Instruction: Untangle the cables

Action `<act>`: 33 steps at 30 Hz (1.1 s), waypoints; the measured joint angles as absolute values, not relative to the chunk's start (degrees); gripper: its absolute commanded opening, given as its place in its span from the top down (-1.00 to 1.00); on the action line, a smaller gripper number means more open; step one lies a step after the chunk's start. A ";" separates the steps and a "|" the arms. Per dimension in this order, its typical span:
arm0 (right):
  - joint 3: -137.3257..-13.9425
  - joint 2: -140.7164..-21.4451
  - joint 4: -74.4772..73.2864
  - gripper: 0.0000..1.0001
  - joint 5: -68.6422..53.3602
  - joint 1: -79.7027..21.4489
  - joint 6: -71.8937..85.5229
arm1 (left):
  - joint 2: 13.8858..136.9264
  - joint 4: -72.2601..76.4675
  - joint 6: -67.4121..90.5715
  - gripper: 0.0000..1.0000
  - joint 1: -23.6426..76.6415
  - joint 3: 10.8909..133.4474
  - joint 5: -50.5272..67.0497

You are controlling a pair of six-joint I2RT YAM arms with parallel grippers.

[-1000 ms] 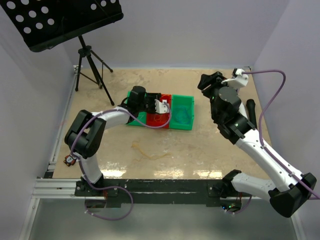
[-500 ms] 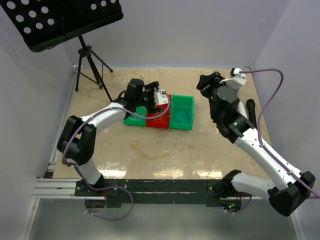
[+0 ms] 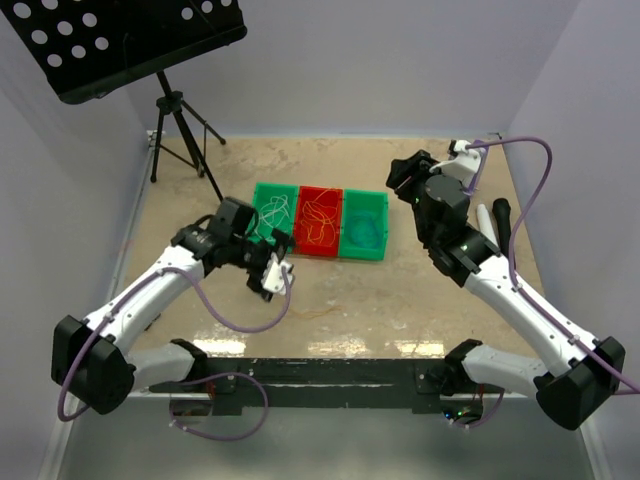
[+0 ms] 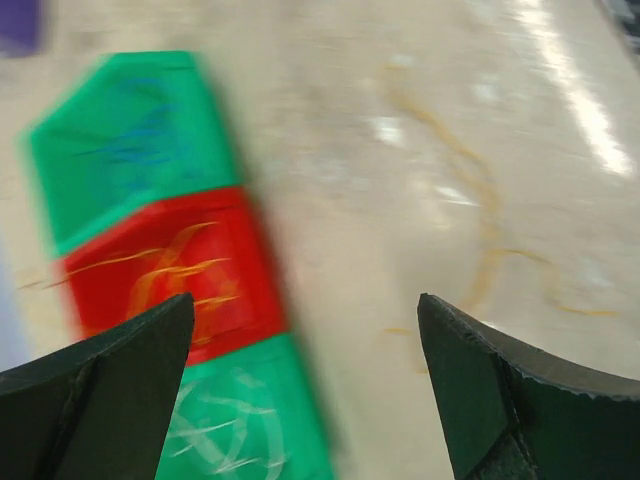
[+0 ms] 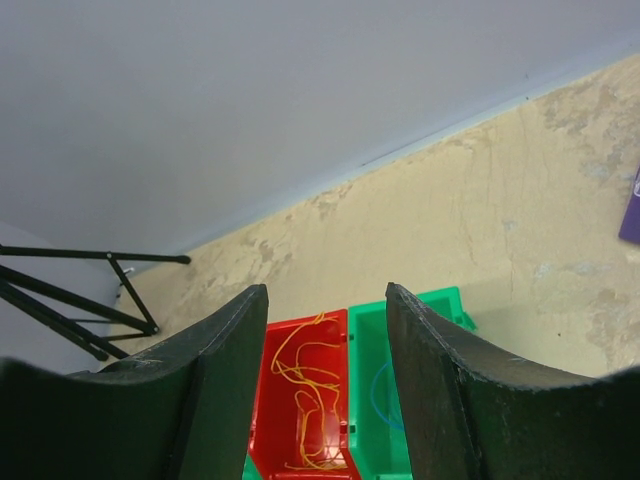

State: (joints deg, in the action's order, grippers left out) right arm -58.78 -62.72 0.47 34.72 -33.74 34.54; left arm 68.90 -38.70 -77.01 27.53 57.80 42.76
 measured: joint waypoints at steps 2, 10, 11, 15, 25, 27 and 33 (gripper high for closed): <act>-58.78 -62.72 0.40 -0.11 34.74 -33.74 34.52 | 68.99 -45.56 -85.03 -0.96 28.69 53.15 42.87; -58.78 -61.47 0.03 -0.11 34.76 -33.74 34.54 | 77.84 -54.19 -98.72 -0.64 28.95 47.99 39.16; -58.78 -61.28 0.03 -0.11 34.76 -33.74 34.54 | 78.81 -54.02 -99.31 -0.59 29.04 47.99 38.94; -58.78 -60.29 0.01 -0.11 34.83 -33.74 34.52 | 80.86 -52.40 -100.55 -0.32 29.82 47.99 38.24; -58.81 -59.77 0.01 -0.11 34.89 -33.74 34.41 | 87.48 -46.44 -99.83 1.00 31.22 48.56 34.48; -58.81 -59.77 0.01 -0.11 34.92 -33.74 34.30 | 87.74 -45.74 -99.63 1.00 31.22 48.66 33.82; -58.81 -59.77 0.01 -0.10 34.98 -33.74 33.78 | 87.70 -45.08 -93.73 1.00 31.22 53.80 33.98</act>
State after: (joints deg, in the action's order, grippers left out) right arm -58.81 -59.77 0.01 34.98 -33.74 33.78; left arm 87.70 -45.08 -93.73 31.22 53.80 33.98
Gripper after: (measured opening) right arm 0.553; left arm 0.019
